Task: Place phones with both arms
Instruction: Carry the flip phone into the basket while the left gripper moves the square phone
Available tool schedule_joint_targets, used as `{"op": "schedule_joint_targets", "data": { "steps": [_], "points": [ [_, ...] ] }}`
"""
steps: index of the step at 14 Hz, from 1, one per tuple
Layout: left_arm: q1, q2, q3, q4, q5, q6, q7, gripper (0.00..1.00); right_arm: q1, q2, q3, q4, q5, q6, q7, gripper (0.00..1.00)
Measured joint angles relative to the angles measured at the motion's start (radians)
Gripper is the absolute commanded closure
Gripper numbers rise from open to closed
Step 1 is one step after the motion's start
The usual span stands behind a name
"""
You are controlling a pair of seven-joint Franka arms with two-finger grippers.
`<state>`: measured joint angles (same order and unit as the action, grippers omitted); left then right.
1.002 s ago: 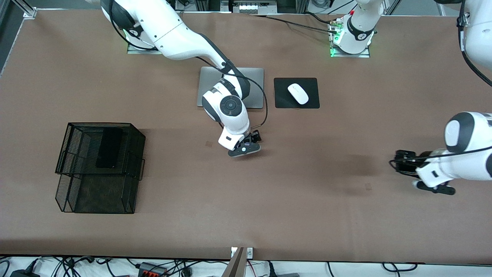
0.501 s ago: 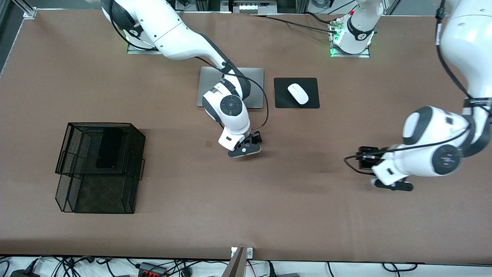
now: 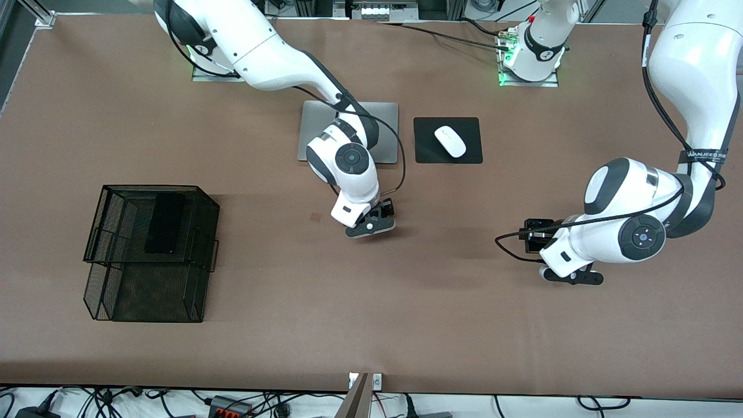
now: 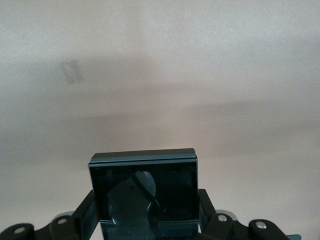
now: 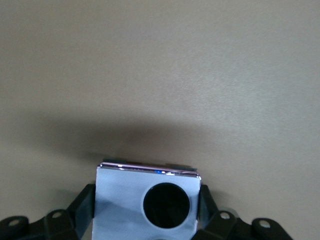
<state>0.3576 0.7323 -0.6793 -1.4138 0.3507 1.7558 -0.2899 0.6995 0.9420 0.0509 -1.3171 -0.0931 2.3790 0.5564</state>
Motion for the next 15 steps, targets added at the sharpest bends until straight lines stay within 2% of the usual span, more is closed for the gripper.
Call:
{"op": "schedule_joint_targets", "data": {
  "steps": [3,6,8,10,15],
  "points": [
    [-0.004,0.001,0.0,-0.001,-0.054,0.0,0.0,0.78,-0.022,-0.058,-0.022,0.032,0.0,-0.112,0.007,0.77],
    [-0.028,0.008,-0.001,-0.003,-0.152,0.001,-0.028,0.8,-0.147,-0.204,-0.027,0.046,0.0,-0.315,-0.011,0.77],
    [-0.084,0.028,-0.003,-0.004,-0.196,0.041,-0.088,0.81,-0.241,-0.289,-0.028,0.037,0.0,-0.444,-0.073,0.77],
    [-0.168,0.065,-0.003,-0.006,-0.232,0.146,-0.136,0.81,-0.343,-0.331,-0.028,0.02,0.0,-0.53,-0.179,0.77],
    [-0.353,0.195,0.001,-0.009,-0.273,0.54,-0.265,0.8,-0.585,-0.334,-0.028,-0.009,0.0,-0.677,-0.408,0.76]
  ]
}}
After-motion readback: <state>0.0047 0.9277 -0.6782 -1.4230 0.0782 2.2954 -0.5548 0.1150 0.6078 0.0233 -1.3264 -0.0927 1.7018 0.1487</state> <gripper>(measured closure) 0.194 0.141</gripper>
